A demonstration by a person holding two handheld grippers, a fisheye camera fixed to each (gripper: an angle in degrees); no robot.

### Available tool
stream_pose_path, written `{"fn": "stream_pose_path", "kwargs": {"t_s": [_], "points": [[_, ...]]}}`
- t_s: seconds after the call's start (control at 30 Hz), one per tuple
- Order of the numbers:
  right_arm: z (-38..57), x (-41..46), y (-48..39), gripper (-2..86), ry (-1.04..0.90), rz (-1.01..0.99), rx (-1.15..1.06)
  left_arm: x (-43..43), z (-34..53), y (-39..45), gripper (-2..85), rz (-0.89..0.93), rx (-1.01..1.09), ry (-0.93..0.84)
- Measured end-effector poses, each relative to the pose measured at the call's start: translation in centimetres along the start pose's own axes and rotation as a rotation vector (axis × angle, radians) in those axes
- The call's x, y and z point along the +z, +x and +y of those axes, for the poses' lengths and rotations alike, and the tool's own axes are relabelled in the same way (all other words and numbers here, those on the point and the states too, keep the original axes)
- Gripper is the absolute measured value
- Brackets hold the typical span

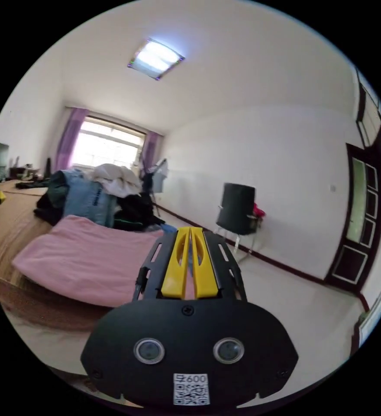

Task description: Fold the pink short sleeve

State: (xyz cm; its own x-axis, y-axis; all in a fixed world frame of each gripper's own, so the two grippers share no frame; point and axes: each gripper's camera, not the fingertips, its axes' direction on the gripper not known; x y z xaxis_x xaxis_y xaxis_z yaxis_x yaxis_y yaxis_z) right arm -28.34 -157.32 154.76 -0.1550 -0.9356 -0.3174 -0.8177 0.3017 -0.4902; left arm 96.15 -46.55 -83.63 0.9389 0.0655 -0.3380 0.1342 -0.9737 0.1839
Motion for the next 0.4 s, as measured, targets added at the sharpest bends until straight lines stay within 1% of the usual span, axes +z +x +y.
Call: {"fn": "stream_pose_path", "kwargs": {"t_s": [0.07,0.1,0.17,0.2,0.27,0.3,0.37,0.4], "points": [[-2.6,0.8,-5.3,0.5,0.063,-0.093,0.029,-2.2,2.8,-2.9,0.6,0.018,-0.079,-0.060],[-3.3,1.1,-6.7,0.8,0.075,-0.118,0.038,-2.5,3.5,-3.4,0.6,0.022,-0.083,-0.078],[-5.7,3.7,-12.2,6.1,0.079,-0.206,0.081,-3.0,5.6,-4.7,0.5,-0.006,-0.047,-0.137],[-6.2,4.7,-13.6,7.6,0.073,-0.224,0.090,-3.0,5.9,-5.0,0.4,-0.018,-0.041,-0.156],[-7.3,9.5,-18.6,11.3,-0.004,-0.281,0.111,-2.5,6.9,-6.6,0.4,-0.040,-0.046,-0.235],[-7.4,10.9,-19.7,11.6,-0.038,-0.285,0.123,-2.5,7.1,-7.2,0.4,-0.037,-0.067,-0.249],[-6.9,16.7,-23.6,12.2,-0.185,-0.296,0.146,-2.2,8.9,-9.4,0.4,0.053,-0.183,-0.272],[-6.5,18.1,-24.5,12.2,-0.226,-0.285,0.152,-2.1,9.5,-9.8,0.4,0.080,-0.199,-0.268]]}}
